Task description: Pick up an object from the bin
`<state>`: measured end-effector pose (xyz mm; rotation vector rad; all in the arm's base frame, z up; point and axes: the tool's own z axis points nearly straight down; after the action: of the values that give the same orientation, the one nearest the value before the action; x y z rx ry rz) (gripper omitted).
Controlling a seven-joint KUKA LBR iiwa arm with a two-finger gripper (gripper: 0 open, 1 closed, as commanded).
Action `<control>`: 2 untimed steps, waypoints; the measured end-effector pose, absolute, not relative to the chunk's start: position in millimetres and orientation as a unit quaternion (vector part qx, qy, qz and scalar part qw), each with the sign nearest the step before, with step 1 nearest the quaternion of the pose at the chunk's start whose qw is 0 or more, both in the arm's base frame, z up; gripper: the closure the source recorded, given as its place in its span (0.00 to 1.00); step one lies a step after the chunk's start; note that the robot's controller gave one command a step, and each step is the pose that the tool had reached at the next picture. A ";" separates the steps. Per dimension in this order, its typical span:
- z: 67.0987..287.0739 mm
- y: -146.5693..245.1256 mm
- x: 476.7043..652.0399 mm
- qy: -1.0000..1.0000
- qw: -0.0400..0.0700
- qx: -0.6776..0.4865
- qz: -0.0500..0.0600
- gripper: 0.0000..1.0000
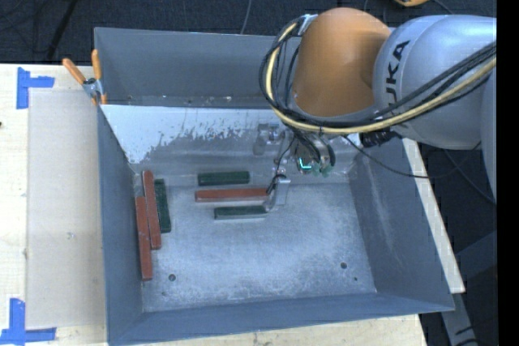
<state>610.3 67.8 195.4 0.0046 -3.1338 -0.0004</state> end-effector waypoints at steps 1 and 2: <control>199.7 67.5 612.0 -1.000 0.000 0.001 0.000 0.00; 150.8 95.4 610.6 -1.000 -0.004 -0.011 0.000 0.00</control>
Offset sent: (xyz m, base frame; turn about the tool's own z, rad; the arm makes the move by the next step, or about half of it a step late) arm -0.0052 0.0557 -0.0962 0.0420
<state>610.6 95.4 150.8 -0.0355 -3.1485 -0.0013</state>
